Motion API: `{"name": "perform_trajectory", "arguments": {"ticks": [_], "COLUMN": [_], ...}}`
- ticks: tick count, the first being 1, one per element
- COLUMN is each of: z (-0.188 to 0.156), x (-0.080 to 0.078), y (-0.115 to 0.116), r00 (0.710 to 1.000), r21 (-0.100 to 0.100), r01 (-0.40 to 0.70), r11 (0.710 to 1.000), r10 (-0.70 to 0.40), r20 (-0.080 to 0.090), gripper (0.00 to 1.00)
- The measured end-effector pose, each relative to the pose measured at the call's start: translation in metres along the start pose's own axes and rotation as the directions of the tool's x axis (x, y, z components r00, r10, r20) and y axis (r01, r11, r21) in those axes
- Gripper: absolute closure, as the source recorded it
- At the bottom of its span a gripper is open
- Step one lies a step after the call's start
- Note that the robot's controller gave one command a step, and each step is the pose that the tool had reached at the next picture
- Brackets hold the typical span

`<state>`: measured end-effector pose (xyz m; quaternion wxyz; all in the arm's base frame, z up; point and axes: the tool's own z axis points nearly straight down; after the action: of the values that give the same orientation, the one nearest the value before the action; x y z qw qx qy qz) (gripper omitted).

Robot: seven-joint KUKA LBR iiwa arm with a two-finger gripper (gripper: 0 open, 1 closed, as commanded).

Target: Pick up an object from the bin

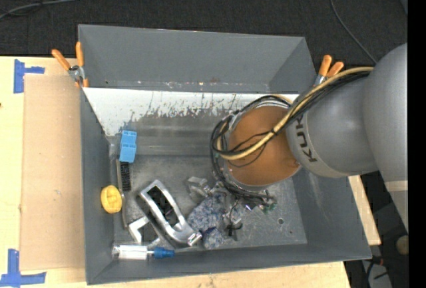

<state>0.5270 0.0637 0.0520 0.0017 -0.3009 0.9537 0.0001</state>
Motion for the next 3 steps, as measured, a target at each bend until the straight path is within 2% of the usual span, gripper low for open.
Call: {"name": "perform_trajectory", "arguments": {"ticks": [1, 2, 3], "z": [-0.015, -0.017, -0.017], "x": [0.014, 0.030, 0.030], "y": [0.009, 0.024, 0.024], "r00": [0.939, 0.921, 0.921], "r21": [-0.002, -0.003, -0.003], "r01": [0.343, 0.390, 0.390], "r11": [0.939, 0.921, 0.921], "r10": [-0.343, -0.390, -0.390], "r20": [0.000, 0.000, 0.000], "gripper": [0.00, 1.00, 1.00]}}
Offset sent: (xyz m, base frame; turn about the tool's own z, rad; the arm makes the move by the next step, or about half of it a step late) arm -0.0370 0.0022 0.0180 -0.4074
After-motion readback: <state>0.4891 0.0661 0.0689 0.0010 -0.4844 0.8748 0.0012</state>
